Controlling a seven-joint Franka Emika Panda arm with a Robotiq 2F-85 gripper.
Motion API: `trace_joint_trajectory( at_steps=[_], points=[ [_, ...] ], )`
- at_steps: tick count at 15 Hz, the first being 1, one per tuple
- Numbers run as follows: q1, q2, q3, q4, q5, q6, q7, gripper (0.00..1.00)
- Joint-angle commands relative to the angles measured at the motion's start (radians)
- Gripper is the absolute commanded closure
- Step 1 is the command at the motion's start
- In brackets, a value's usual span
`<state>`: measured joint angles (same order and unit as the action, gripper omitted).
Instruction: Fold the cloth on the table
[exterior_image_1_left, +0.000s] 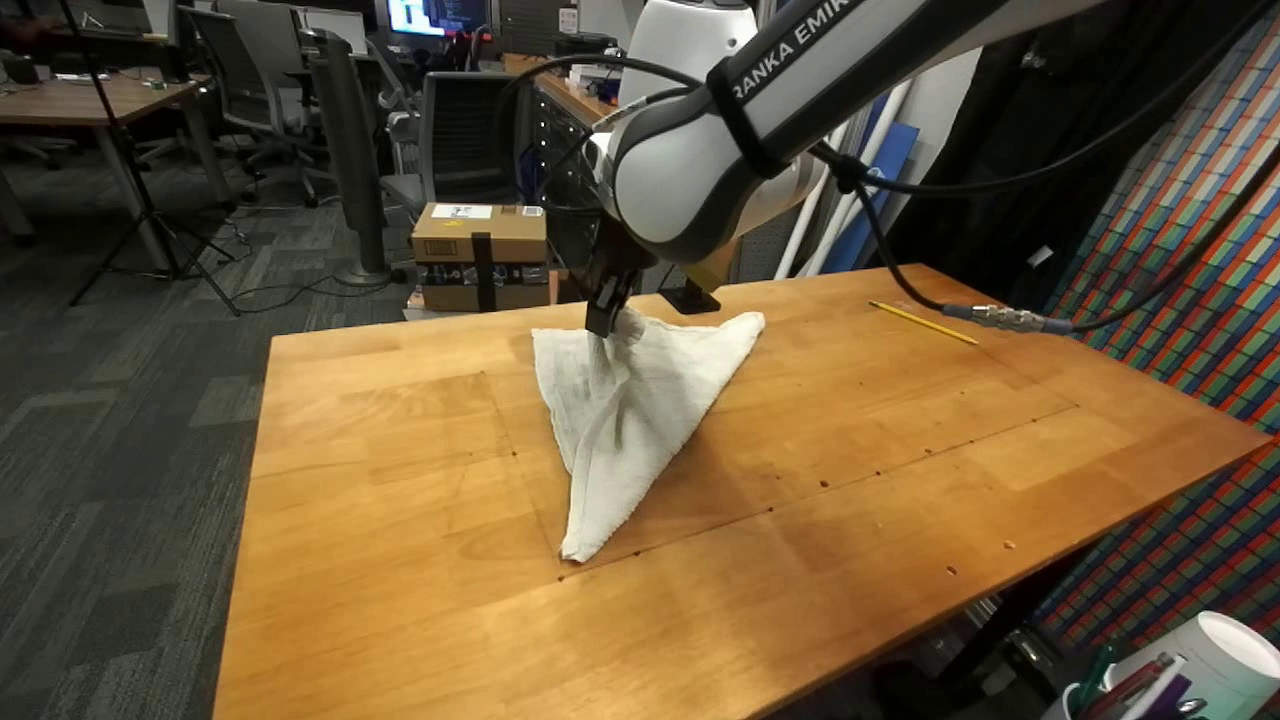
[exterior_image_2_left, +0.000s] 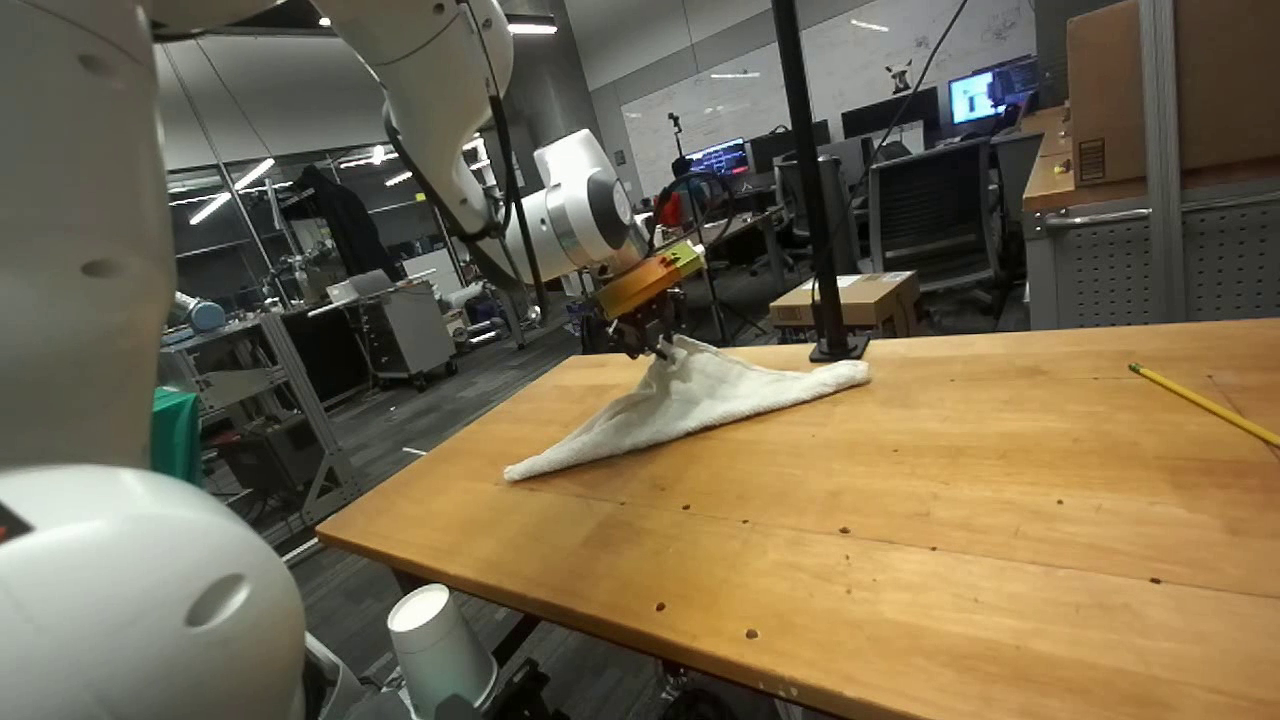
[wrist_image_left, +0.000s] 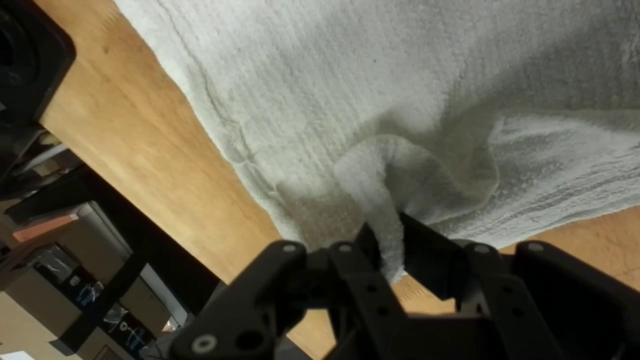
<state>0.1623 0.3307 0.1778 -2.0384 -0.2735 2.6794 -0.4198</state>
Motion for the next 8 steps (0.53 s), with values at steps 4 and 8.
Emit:
trace_joint_trajectory(
  at_steps=[4, 8],
  points=[
    [0.021, 0.060, 0.002, 0.031, -0.035, 0.027, 0.003, 0.94],
    [0.042, 0.086, 0.002, 0.047, -0.060, 0.042, 0.009, 0.94]
  ],
)
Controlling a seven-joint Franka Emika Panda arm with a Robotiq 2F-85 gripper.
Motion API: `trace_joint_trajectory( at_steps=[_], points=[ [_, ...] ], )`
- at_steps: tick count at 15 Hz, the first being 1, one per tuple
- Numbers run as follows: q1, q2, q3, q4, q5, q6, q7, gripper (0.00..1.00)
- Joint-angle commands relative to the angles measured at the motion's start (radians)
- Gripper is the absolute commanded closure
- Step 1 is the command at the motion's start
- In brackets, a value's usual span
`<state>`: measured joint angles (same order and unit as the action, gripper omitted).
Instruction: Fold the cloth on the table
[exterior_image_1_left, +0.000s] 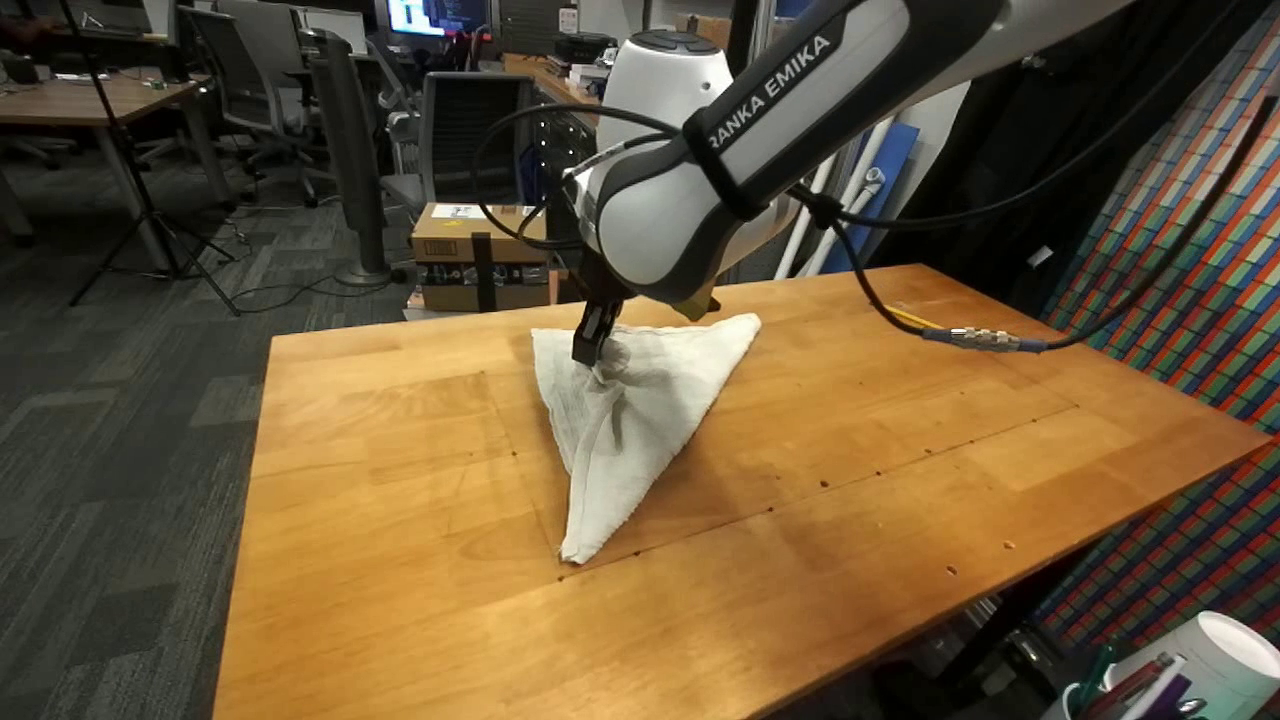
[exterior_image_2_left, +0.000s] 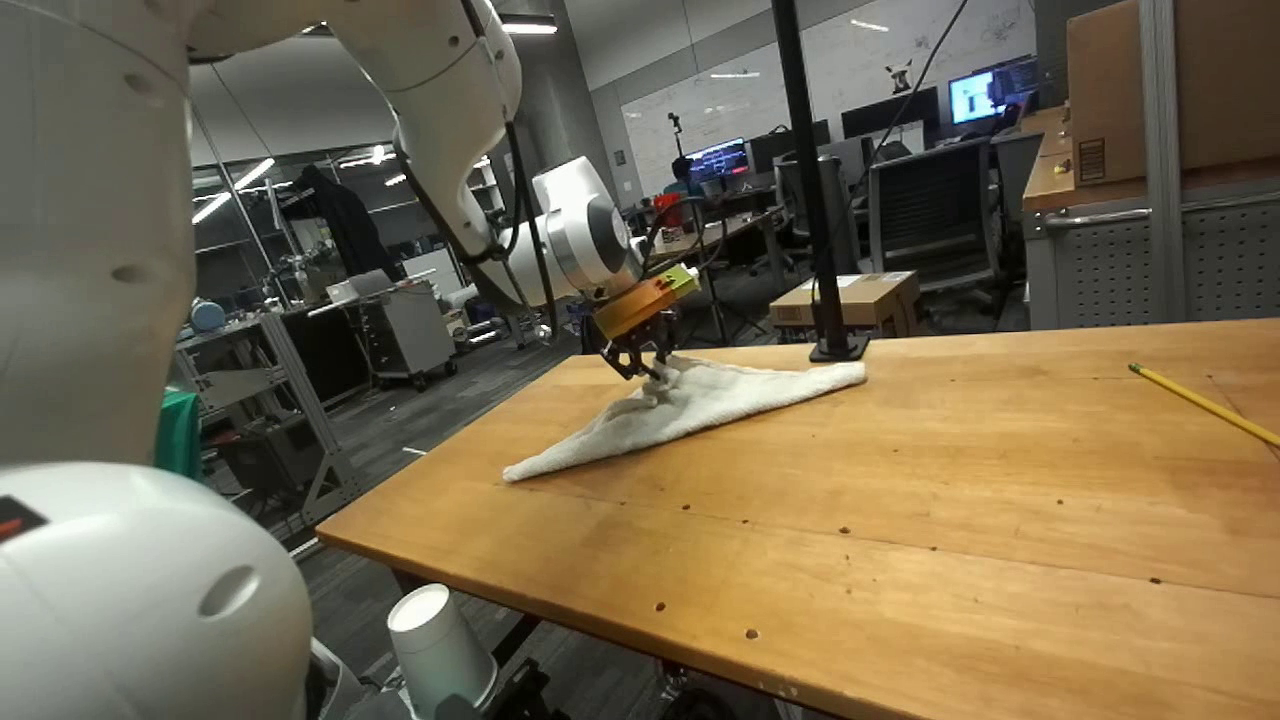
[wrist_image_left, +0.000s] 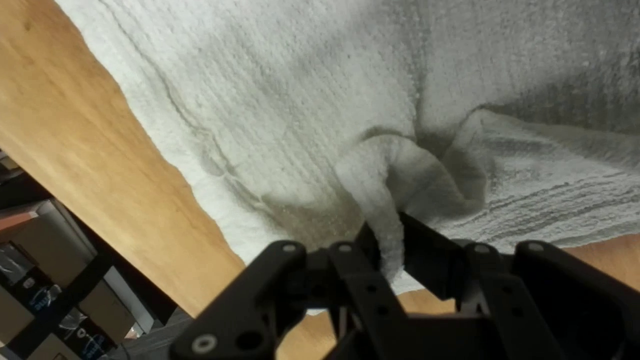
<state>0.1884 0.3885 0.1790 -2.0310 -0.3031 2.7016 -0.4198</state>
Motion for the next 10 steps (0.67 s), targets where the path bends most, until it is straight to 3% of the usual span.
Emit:
trace_joint_trajectory(
  at_steps=[1, 10],
  points=[
    [0.020, 0.033, 0.001, 0.045, -0.034, 0.021, 0.009, 0.94],
    [0.042, 0.057, -0.001, 0.072, -0.058, 0.024, 0.010, 0.94]
  ],
)
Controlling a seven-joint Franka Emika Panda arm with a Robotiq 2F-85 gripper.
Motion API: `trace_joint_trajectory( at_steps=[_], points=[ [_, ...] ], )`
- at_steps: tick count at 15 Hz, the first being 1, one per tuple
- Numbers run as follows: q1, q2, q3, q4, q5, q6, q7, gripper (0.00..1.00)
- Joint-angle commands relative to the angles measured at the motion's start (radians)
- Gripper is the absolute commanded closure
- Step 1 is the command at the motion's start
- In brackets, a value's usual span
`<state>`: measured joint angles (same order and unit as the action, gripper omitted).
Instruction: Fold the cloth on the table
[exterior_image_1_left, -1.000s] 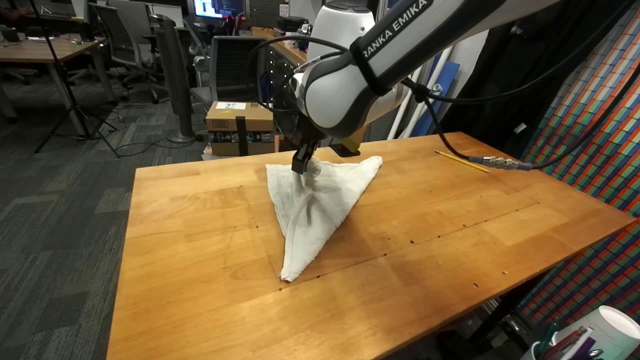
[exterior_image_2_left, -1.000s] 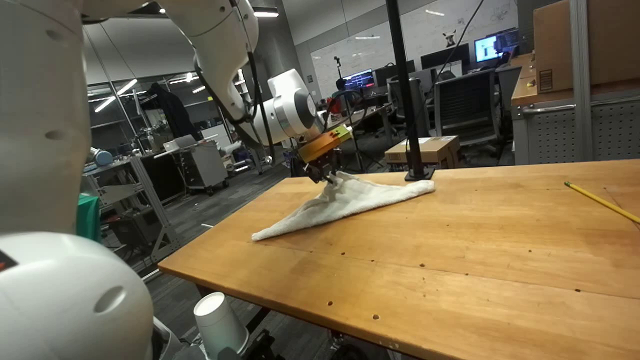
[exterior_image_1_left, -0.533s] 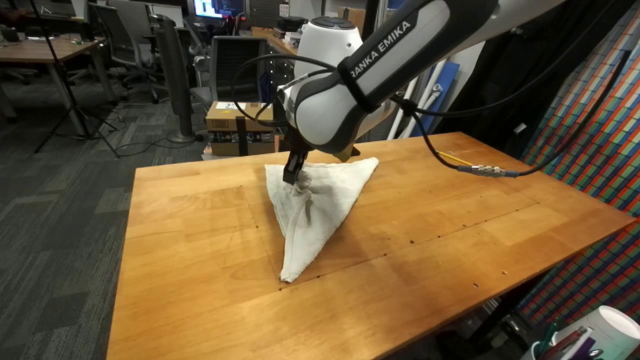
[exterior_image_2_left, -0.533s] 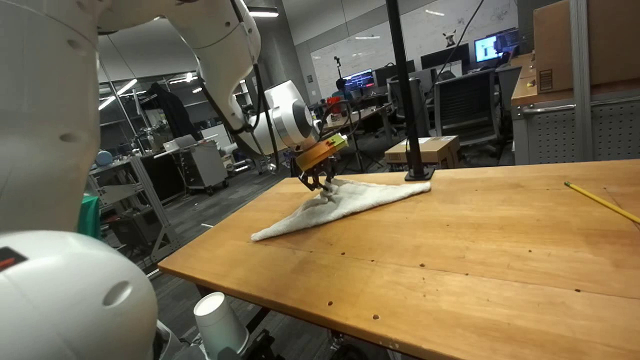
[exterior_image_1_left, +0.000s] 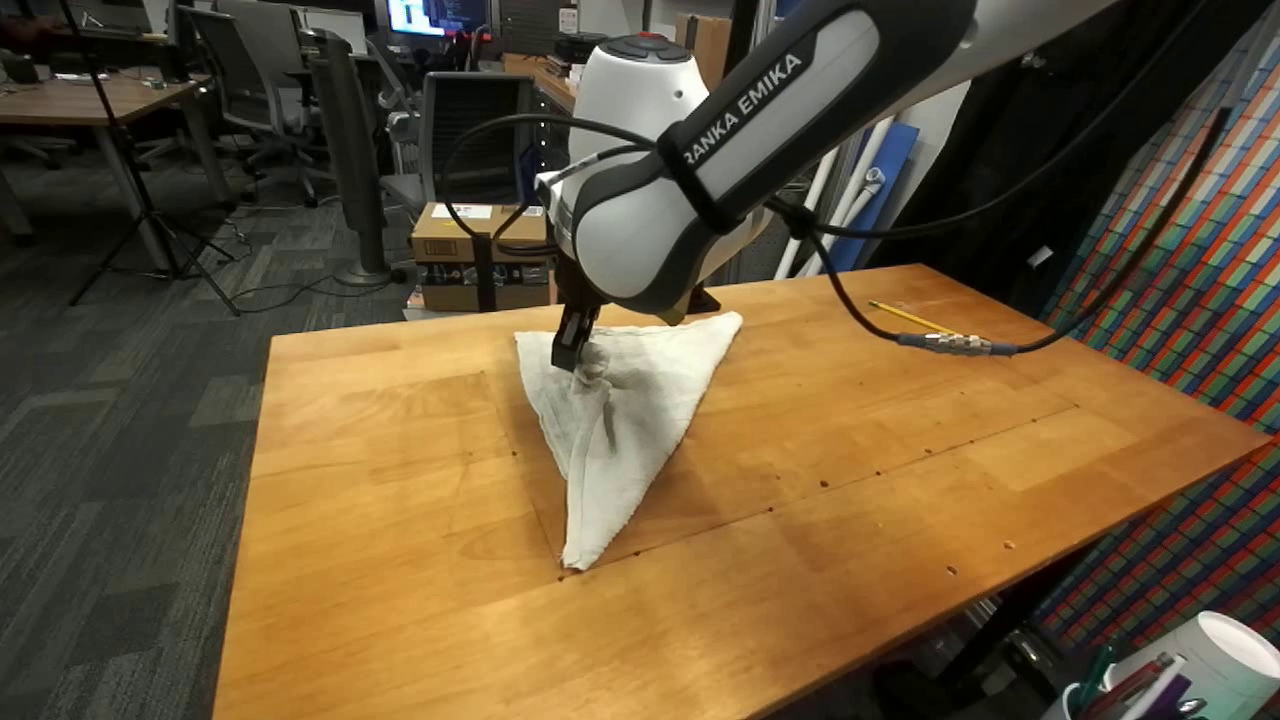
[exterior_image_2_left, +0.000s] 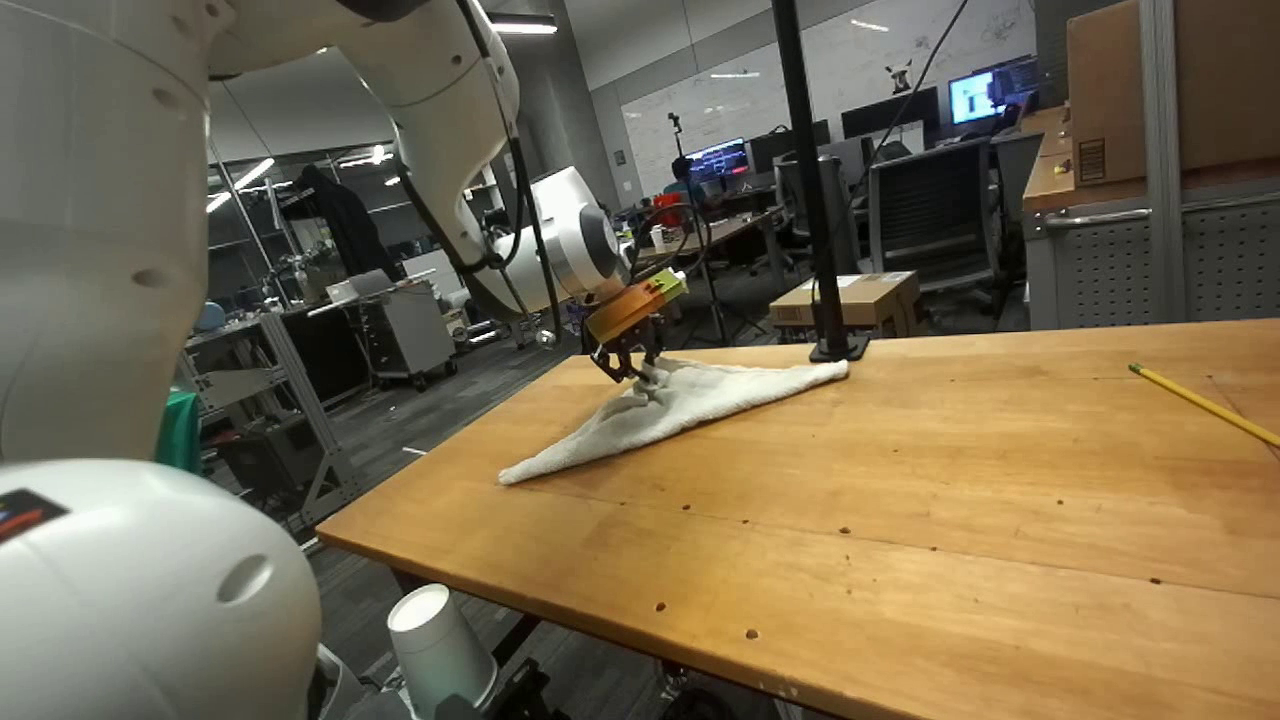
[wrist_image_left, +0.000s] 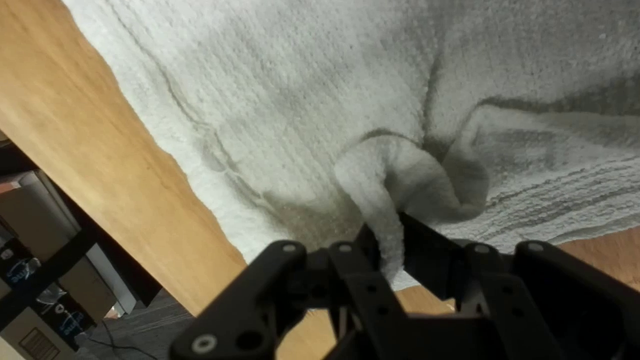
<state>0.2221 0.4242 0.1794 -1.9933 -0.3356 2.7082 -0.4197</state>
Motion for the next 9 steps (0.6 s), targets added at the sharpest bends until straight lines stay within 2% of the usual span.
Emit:
trace_joint_trajectory(
  at_steps=[1, 2, 9],
  points=[
    [0.012, 0.022, -0.005, 0.034, -0.029, 0.018, 0.017, 0.63],
    [0.012, 0.021, -0.002, 0.032, -0.029, 0.019, 0.013, 0.62],
    [0.016, 0.016, -0.004, 0.022, -0.040, 0.023, 0.014, 0.11]
  ],
)
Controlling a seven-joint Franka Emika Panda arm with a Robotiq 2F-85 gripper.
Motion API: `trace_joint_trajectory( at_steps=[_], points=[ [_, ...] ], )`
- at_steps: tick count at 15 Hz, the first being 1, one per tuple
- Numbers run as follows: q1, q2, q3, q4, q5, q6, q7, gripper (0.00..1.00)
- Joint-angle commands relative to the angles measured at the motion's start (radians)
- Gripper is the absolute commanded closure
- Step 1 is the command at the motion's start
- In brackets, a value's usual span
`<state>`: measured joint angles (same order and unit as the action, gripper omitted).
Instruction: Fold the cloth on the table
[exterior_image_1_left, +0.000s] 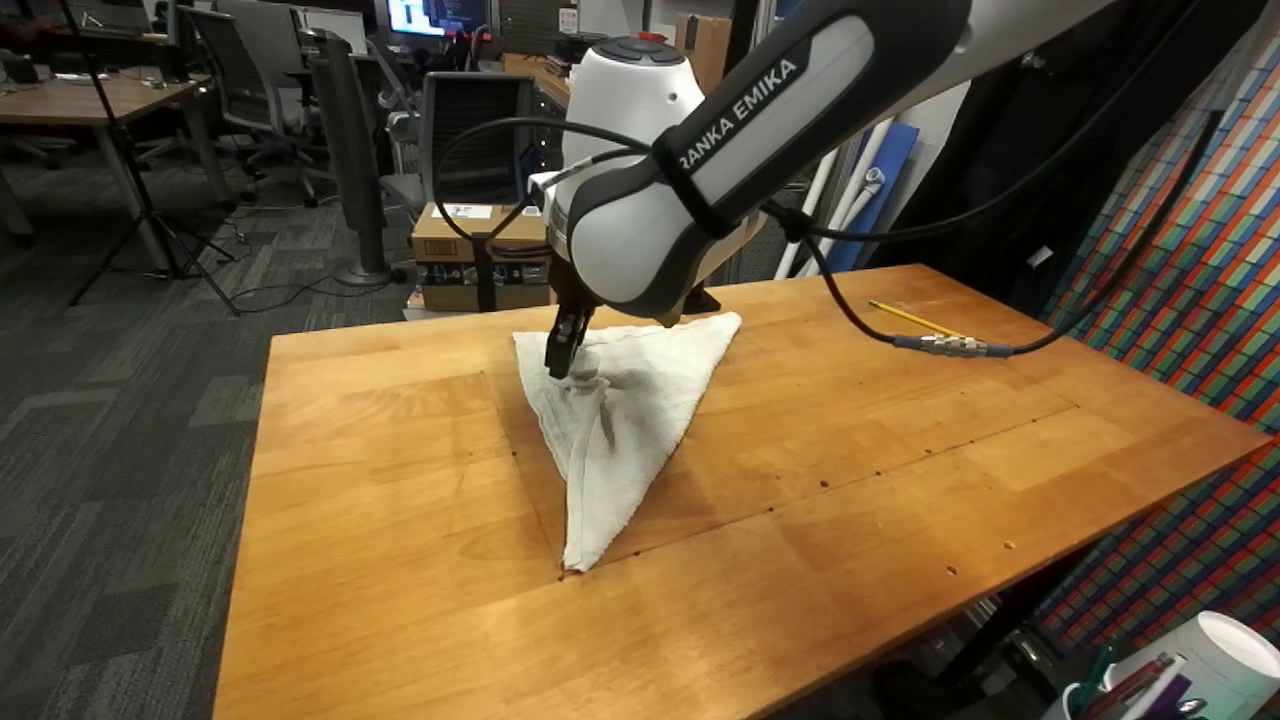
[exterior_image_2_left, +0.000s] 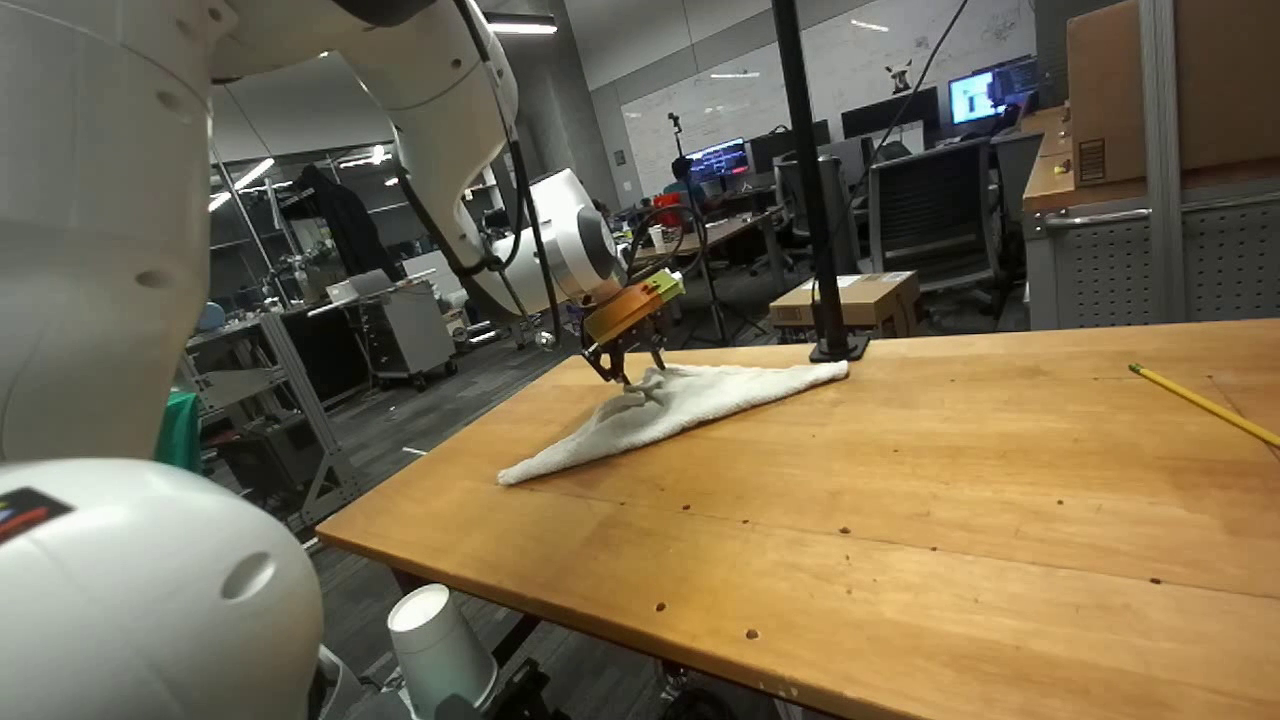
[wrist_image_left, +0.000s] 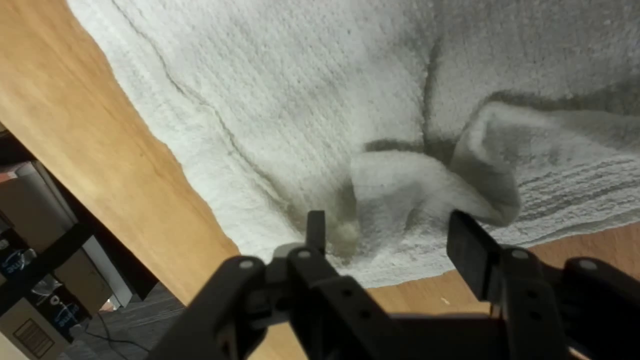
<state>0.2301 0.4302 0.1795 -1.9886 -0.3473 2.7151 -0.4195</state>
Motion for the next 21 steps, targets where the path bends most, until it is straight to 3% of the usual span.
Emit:
trace_joint_trajectory(
  at_steps=[1, 2, 8, 16, 21],
  points=[
    [0.007, 0.007, -0.003, 0.013, -0.029, 0.017, 0.010, 0.04],
    [0.007, 0.005, -0.003, 0.010, -0.030, 0.018, 0.009, 0.00],
    [0.003, -0.070, -0.006, -0.024, -0.033, -0.013, 0.027, 0.00],
    [-0.003, -0.268, -0.023, -0.193, -0.067, -0.014, 0.112, 0.00],
    [-0.056, -0.252, -0.052, -0.191, -0.054, 0.016, 0.072, 0.00]
  ],
)
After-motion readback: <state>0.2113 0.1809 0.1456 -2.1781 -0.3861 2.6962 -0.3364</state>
